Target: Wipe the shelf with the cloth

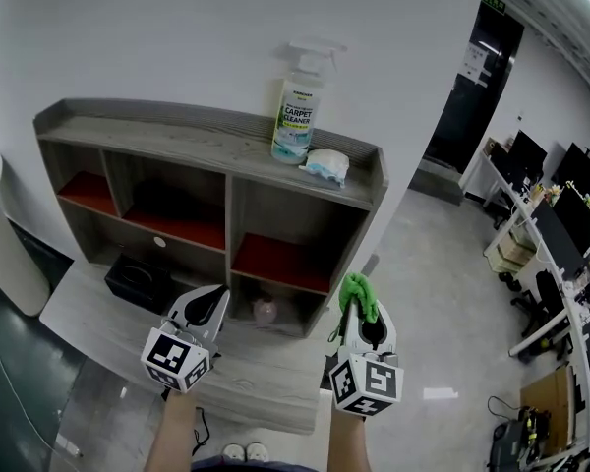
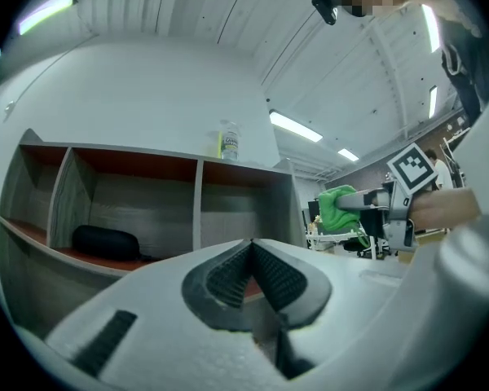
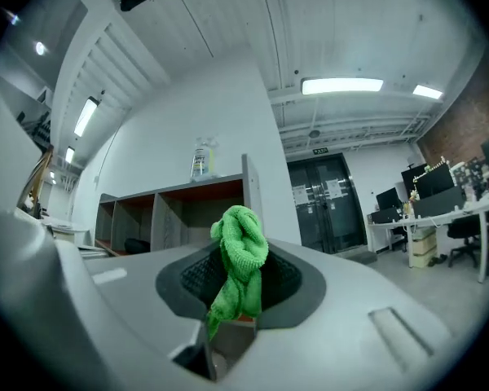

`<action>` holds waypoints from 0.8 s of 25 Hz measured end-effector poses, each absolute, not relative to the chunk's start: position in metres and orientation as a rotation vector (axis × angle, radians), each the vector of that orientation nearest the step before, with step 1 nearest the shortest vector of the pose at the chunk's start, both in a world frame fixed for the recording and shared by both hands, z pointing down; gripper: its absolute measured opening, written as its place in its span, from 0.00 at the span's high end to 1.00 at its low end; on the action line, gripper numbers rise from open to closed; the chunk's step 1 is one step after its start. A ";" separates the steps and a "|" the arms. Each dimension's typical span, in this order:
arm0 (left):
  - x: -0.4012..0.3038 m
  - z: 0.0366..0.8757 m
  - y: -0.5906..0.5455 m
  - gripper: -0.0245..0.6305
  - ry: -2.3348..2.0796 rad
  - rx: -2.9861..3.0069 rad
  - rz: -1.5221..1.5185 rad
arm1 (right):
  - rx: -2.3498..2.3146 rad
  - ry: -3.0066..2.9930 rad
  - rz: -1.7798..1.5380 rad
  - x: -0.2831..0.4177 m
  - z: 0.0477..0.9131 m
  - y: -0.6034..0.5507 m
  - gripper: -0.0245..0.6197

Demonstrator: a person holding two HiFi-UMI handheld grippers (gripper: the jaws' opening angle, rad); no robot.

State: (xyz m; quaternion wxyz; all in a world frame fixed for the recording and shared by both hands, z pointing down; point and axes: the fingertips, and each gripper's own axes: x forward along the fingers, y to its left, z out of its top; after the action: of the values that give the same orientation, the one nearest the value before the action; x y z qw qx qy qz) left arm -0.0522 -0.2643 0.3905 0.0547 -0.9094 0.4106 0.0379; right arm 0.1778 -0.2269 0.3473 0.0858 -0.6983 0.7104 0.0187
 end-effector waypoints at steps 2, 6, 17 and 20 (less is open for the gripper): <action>-0.050 0.389 -0.262 0.96 1.238 -2.762 0.121 | -2.101 2.104 0.056 0.190 0.355 -0.213 0.80; -0.046 0.388 -0.256 0.96 1.217 -2.768 0.120 | -2.139 2.113 0.067 0.203 0.369 -0.193 0.80; -0.047 0.388 -0.244 0.96 1.221 -2.768 0.120 | -2.112 2.136 0.050 0.207 0.373 -0.182 0.81; -0.049 0.391 -0.242 0.96 1.228 -2.768 0.112 | -2.095 2.150 0.039 0.205 0.374 -0.182 0.81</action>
State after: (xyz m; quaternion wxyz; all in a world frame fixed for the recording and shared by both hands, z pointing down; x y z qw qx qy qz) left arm -0.0486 -0.2420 0.3908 0.0554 -0.9121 0.4046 0.0368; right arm 0.2054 -0.1823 0.3736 0.0697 -0.6960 0.7146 0.0130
